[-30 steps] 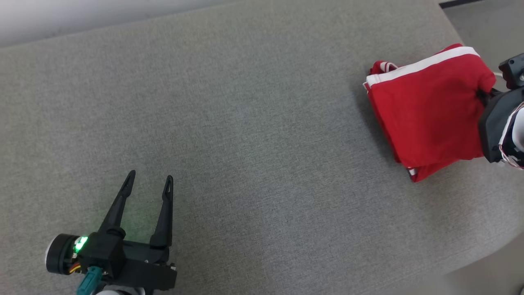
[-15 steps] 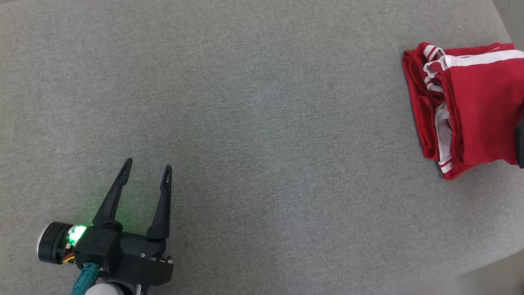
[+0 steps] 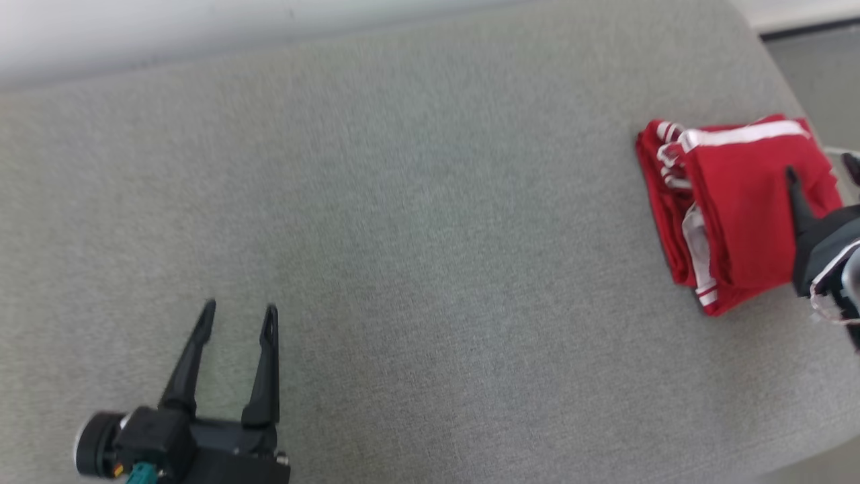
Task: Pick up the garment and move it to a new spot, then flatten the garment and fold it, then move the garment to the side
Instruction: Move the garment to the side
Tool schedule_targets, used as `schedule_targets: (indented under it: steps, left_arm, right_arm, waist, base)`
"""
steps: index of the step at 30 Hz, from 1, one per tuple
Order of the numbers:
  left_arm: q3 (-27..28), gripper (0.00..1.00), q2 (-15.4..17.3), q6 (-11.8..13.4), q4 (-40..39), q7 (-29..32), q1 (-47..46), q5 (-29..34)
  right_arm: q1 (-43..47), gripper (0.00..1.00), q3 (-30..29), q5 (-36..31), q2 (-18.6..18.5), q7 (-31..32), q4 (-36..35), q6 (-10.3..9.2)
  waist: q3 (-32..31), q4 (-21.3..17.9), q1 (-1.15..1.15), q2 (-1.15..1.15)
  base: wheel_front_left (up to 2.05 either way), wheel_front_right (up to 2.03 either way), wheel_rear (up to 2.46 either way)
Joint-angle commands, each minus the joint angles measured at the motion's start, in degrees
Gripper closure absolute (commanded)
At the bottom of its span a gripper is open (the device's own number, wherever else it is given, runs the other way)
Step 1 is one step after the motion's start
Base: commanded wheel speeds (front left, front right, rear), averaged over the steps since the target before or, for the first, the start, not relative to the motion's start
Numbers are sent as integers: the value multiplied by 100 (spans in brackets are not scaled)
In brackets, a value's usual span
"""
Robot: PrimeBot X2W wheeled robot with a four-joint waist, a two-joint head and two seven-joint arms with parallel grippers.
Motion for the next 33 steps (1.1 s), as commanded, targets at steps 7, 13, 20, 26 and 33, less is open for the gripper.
schedule_targets:
  steps: [7,13,20,26,33]
  left_arm:
    - [241,0,-159,5,133,-15,500,-220]
    - [476,0,-230,56,282,-15,824,-245]
    - [739,0,-284,134,478,-16,1110,-215]
    - [893,0,-308,164,552,-16,1328,-169]
    - [988,0,-325,138,610,-16,1473,-106]
  right_arm:
    - [782,0,1,400,357,-546,-692,0]
    - [1696,0,-144,479,727,-716,-1647,0]
    - [2661,0,-344,456,1140,-727,-2936,0]
    - [3308,0,-571,298,1477,-606,-3497,0]
    - [3938,0,-847,66,1735,-700,-3579,0]
  waist:
    - [-1039,226,1,0]
    - [-1539,483,1,0]
    - [-1851,810,1,0]
    - [-2009,970,1,0]
    - [-2184,1037,1,0]
  base:
    - [0,0,0]
    - [0,0,0]
    - [0,0,0]
    - [0,0,0]
    - [0,0,0]
